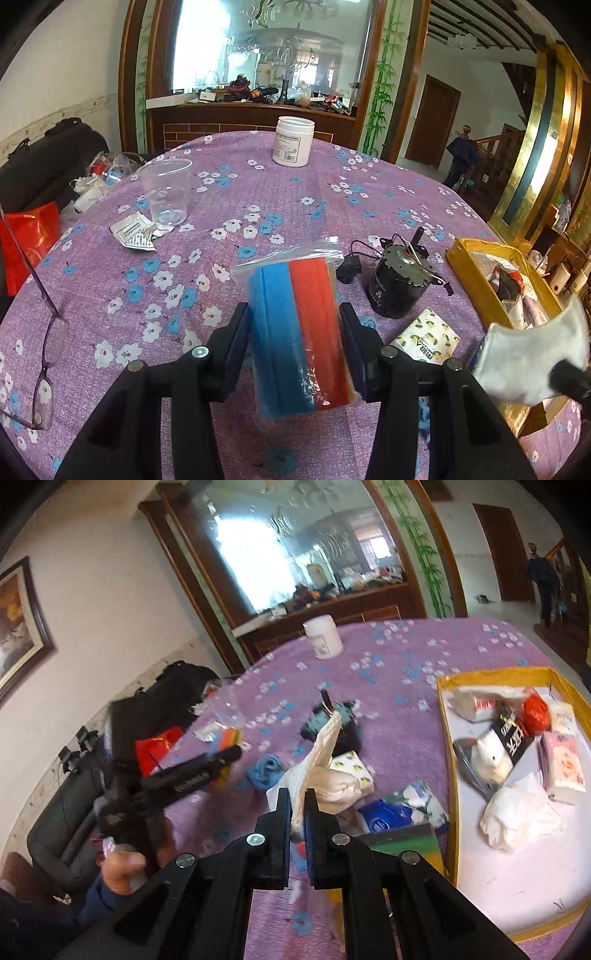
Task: Organize soft objects
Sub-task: 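Carry the sponge pack and white cloth over the yellow tray, then lower both items into the tray and open both grippers, then move both grippers back over the remaining items on the table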
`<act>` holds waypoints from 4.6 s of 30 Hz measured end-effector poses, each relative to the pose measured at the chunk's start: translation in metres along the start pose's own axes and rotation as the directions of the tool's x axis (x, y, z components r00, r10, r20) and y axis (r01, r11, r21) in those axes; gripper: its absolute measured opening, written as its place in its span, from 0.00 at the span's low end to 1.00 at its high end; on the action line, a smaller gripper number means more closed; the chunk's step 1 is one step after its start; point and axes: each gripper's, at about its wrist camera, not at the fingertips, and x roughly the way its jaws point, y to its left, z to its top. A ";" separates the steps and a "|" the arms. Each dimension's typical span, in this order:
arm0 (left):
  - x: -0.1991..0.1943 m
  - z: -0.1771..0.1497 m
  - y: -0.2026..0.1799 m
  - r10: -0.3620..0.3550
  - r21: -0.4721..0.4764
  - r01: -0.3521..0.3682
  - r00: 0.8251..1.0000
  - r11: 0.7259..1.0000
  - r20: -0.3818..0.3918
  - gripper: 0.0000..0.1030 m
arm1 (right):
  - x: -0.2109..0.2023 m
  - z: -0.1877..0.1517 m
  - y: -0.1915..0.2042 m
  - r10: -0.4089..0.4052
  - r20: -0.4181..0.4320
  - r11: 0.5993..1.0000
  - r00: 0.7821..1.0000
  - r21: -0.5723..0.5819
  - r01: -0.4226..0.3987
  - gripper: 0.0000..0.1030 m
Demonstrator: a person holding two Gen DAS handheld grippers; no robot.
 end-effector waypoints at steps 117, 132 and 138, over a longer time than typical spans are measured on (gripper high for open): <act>-0.045 -0.078 -0.288 -0.145 0.571 0.054 0.983 0.819 0.115 0.86 | -0.147 -0.032 -0.156 -0.514 0.082 0.819 0.854 0.343 0.460 0.67; -0.061 -0.070 -0.277 -0.112 0.558 -0.002 0.979 0.830 0.170 0.87 | -0.147 -0.027 -0.140 -0.509 0.089 0.828 0.856 0.325 0.458 0.68; -0.063 -0.065 -0.267 -0.106 0.546 -0.002 0.980 0.838 0.166 0.87 | -0.144 -0.027 -0.131 -0.497 0.092 0.838 0.863 0.308 0.449 0.68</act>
